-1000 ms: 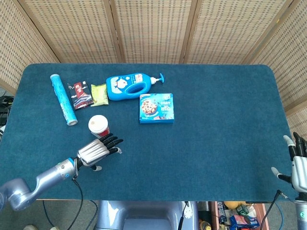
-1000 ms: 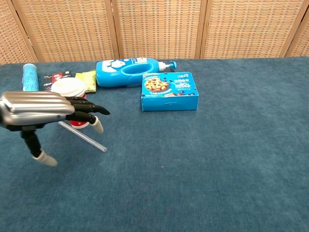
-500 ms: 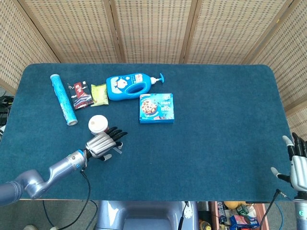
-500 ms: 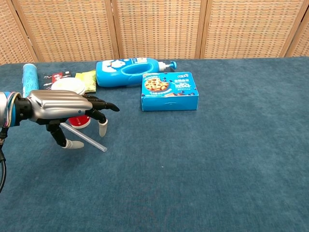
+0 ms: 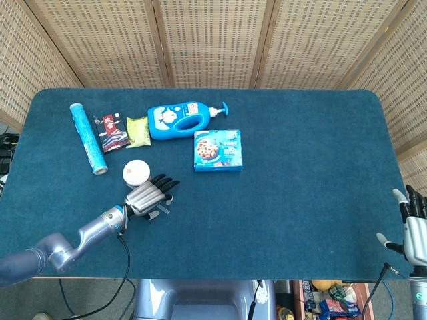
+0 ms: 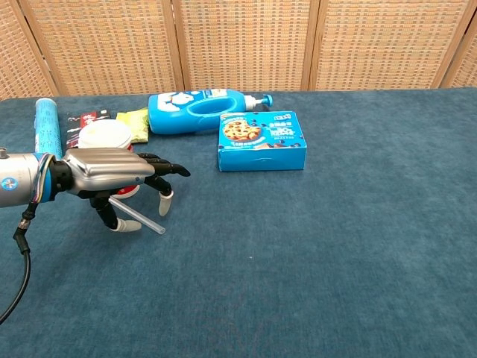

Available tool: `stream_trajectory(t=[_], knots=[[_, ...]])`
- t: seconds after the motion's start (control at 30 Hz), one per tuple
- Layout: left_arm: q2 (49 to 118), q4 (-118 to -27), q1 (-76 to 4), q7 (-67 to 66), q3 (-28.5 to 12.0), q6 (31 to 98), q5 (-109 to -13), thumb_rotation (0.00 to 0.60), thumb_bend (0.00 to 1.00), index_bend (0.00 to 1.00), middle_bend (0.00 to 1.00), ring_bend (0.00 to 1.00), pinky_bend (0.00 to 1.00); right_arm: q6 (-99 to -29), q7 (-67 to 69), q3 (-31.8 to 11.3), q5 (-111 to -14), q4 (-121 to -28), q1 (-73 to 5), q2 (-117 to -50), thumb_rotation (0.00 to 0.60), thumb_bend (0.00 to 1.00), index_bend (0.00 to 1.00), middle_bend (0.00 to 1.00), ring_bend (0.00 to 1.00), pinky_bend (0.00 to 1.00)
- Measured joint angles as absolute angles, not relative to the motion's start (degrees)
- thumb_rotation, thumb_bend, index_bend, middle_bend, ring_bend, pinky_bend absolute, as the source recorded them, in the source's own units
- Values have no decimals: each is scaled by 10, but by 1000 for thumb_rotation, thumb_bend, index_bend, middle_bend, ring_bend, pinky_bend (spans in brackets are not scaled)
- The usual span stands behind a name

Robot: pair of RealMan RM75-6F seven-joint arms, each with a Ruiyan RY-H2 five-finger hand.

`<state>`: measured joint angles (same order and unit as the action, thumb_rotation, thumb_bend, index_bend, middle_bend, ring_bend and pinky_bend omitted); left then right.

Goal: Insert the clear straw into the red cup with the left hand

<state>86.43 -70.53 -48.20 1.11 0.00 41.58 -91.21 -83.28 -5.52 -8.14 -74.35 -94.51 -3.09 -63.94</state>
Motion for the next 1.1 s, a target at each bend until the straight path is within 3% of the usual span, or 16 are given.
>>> stream_trajectory(t=[0.87,1.1], knots=[[916,-660,-485,20,23,437,-909,600,367,438,0,0,0,-822,-42,-80,-741,-947,-33,-633,600,0,0,0,0,0],[924,-650,-485,27,27,444,-910,600,367,534,0,0,0,-819,-39,-79,-742,-946,-34,-632,600,0,0,0,0,0]])
